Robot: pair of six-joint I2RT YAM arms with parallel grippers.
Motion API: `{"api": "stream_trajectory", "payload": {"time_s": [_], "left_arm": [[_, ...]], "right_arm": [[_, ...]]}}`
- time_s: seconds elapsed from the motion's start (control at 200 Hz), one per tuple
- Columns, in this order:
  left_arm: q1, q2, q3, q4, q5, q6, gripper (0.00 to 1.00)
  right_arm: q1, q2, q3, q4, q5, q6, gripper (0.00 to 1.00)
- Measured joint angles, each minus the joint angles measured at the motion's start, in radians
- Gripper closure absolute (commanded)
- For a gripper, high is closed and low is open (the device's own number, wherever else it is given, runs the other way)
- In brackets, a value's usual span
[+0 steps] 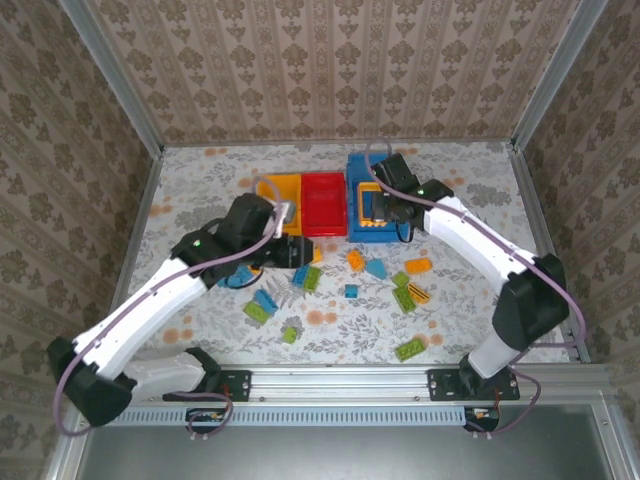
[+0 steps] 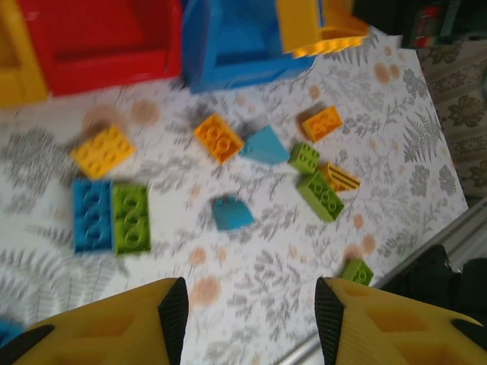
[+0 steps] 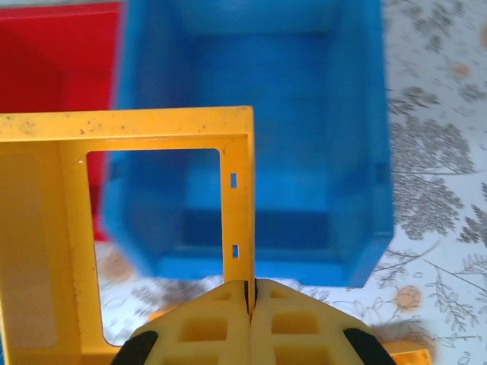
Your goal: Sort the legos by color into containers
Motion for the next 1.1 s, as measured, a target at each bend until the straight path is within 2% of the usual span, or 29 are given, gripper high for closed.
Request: {"api": "stream_trajectory", "payload": {"time_s": [0.145,0.405,0.765,0.945,1.1], "left_arm": [[-0.027,0.146,0.095,0.058,-0.041,0.039,0.5],[-0.033,0.246,0.175,0.088,-0.095,0.06,0.47],[-0.066,0.474,0.506,0.068,-0.199,0.096,0.47],[-0.072,0.547,0.578,0.056,-0.216,0.106,0.47],[-0.076,0.554,0.581,0.035,-0.217,0.106,0.47]], "right_arm": [[-0.041,0.174,0.142,-0.071,0.023,0.072,1.0],[-0.09,0.46,0.444,-0.157,0.026,0.066,1.0],[-0.139,0.654,0.661,-0.189,-0.105,-0.05,1.0],[-0.151,0.745,0.795,-0.248,-0.141,-0.073,1.0],[-0.156,0.819,0.901,-0.317,-0.153,-0.092,0.77]]}}
